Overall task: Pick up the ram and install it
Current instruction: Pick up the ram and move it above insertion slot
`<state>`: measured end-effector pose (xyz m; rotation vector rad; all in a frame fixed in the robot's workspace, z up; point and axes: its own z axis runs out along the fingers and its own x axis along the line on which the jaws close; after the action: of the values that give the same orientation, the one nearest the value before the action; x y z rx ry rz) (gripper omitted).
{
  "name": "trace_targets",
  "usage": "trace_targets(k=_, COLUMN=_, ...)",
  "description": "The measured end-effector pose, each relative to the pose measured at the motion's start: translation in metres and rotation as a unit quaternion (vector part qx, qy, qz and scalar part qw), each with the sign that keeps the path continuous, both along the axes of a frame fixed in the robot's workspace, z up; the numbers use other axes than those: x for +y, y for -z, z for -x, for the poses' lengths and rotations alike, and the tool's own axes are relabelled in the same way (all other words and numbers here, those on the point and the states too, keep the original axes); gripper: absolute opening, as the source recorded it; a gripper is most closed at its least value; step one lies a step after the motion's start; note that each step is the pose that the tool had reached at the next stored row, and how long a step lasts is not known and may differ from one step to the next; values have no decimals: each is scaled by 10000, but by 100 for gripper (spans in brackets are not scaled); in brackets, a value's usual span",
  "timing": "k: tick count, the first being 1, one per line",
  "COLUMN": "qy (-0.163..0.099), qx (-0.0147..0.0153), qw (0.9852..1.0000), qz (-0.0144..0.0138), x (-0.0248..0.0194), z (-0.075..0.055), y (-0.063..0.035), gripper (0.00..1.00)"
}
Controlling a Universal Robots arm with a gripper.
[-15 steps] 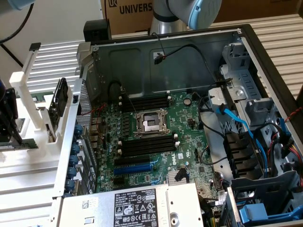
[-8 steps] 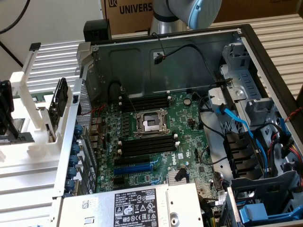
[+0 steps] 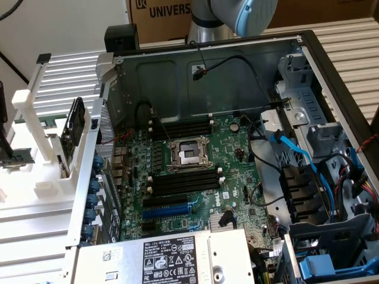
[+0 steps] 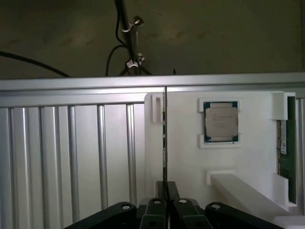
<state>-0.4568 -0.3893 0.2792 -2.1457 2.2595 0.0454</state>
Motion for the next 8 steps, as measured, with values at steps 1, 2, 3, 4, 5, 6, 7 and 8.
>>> trace_targets(k=1, qy=0, qx=0, qw=10000, qz=1, x=0, z=1, y=-44, gripper=12)
trace_targets(k=2, qy=0, qx=0, qw=10000, qz=2, x=0, z=2, y=-91, gripper=12)
trace_targets(k=3, qy=0, qx=0, qw=10000, qz=2, x=0, z=2, y=-136, gripper=12)
trace_targets(k=4, qy=0, qx=1, qw=10000, qz=3, x=0, z=2, y=-180, gripper=12)
trace_targets(k=5, qy=1, qx=0, qw=10000, qz=3, x=0, z=2, y=-228, gripper=12)
trace_targets(k=6, qy=1, qx=0, qw=10000, qz=3, x=0, z=2, y=-270, gripper=12)
trace_targets(k=7, qy=0, qx=1, qw=10000, qz=3, x=0, z=3, y=-315, gripper=12)
trace_targets(k=8, qy=1, qx=0, qw=10000, qz=3, x=0, z=2, y=-361, gripper=12)
